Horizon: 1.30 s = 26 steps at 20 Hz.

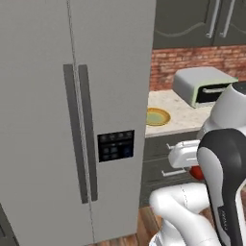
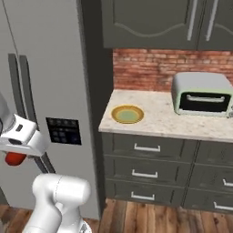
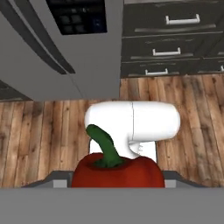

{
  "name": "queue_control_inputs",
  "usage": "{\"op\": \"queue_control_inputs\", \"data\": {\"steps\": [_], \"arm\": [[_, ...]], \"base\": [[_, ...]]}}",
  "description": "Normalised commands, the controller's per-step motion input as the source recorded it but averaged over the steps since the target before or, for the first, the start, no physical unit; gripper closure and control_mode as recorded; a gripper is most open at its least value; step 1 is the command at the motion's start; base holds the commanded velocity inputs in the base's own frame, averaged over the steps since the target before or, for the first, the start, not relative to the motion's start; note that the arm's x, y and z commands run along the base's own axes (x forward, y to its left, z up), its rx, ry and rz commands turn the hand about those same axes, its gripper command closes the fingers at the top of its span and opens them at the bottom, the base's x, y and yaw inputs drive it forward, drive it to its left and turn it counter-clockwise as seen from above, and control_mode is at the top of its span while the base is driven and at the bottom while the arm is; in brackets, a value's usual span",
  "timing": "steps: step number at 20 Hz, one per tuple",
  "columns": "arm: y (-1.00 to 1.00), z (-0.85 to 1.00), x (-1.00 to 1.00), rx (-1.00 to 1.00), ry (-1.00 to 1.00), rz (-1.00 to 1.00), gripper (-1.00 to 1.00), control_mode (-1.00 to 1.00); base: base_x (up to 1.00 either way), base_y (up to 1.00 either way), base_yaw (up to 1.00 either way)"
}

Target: Pick the bell pepper from the counter and place it in the microwave. Then turn on the microwave.

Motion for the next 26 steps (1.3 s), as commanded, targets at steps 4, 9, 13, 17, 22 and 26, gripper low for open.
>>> {"op": "queue_control_inputs", "data": {"steps": [4,9,13,17,22,26], "arm": [[0.00,0.00,0.00,0.00,0.00,0.00,1.00,1.00],[0.00,0.00,0.00,0.00,0.00,0.00,1.00,1.00],[0.00,0.00,0.00,0.00,0.00,0.00,1.00,1.00],[0.00,0.00,0.00,0.00,0.00,0.00,1.00,1.00],[0.00,0.00,0.00,0.00,0.00,0.00,1.00,1.00],[0.00,0.00,0.00,0.00,0.00,0.00,1.00,1.00]], "base": [[-0.08,1.00,0.00],[-0.21,1.00,0.00],[-0.18,1.00,0.00],[-0.07,0.76,0.09],[0.00,0.39,0.29],[0.00,0.36,0.30]]}}
